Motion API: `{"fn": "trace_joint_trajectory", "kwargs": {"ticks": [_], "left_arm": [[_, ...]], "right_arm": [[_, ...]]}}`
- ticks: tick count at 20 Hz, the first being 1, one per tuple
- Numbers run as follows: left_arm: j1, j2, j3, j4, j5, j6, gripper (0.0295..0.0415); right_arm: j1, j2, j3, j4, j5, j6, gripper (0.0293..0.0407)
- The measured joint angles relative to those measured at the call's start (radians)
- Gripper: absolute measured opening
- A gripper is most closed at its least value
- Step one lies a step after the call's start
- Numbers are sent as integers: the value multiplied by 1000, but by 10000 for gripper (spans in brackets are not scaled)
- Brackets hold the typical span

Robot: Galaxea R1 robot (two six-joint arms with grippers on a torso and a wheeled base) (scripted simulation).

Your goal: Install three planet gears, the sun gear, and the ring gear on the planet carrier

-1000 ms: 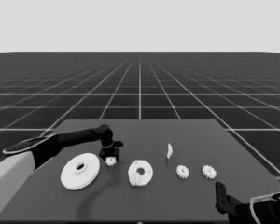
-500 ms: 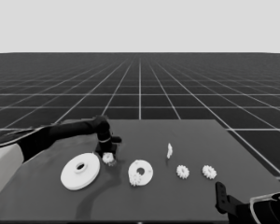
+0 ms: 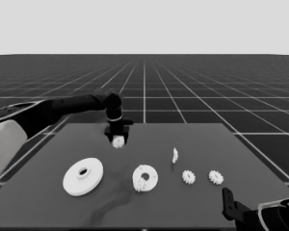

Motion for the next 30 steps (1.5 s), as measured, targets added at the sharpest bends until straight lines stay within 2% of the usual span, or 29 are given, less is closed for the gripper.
{"fn": "trace_joint_trajectory", "kwargs": {"ticks": [3, 9, 10, 11, 12, 14, 19, 20, 21, 22, 24, 29, 30], "left_arm": [[-1, 213, -99, -3, -3, -79, 312], [-1, 264, -149, -4, -3, -82, 312], [115, 262, -144, 135, -46, -85, 312], [220, 271, -176, 217, -72, -67, 313], [278, 284, -218, 262, -93, -43, 312], [324, 301, -274, 300, -118, -12, 312], [343, 311, -305, 316, -133, 5, 312], [344, 312, -306, 317, -133, 6, 345], [344, 312, -307, 317, -133, 6, 372], [344, 312, -307, 317, -134, 6, 381], [344, 312, -307, 317, -134, 7, 384], [344, 312, -307, 317, -134, 7, 385], [248, 261, -155, 208, -55, -78, 385]], "right_arm": [[0, 0, 0, 0, 0, 0, 385], [0, 0, 0, 0, 0, 0, 385], [0, 0, 0, 0, 0, 0, 385], [0, 0, 0, 0, 0, 0, 385], [0, 0, 0, 0, 0, 0, 385], [0, 0, 0, 0, 0, 0, 385], [0, 0, 0, 0, 0, 0, 385], [0, 0, 0, 0, 0, 0, 385], [0, 0, 0, 0, 0, 0, 385], [0, 0, 0, 0, 0, 0, 385], [0, 0, 0, 0, 0, 0, 385], [0, 0, 0, 0, 0, 0, 385], [0, 0, 0, 0, 0, 0, 385]]}}
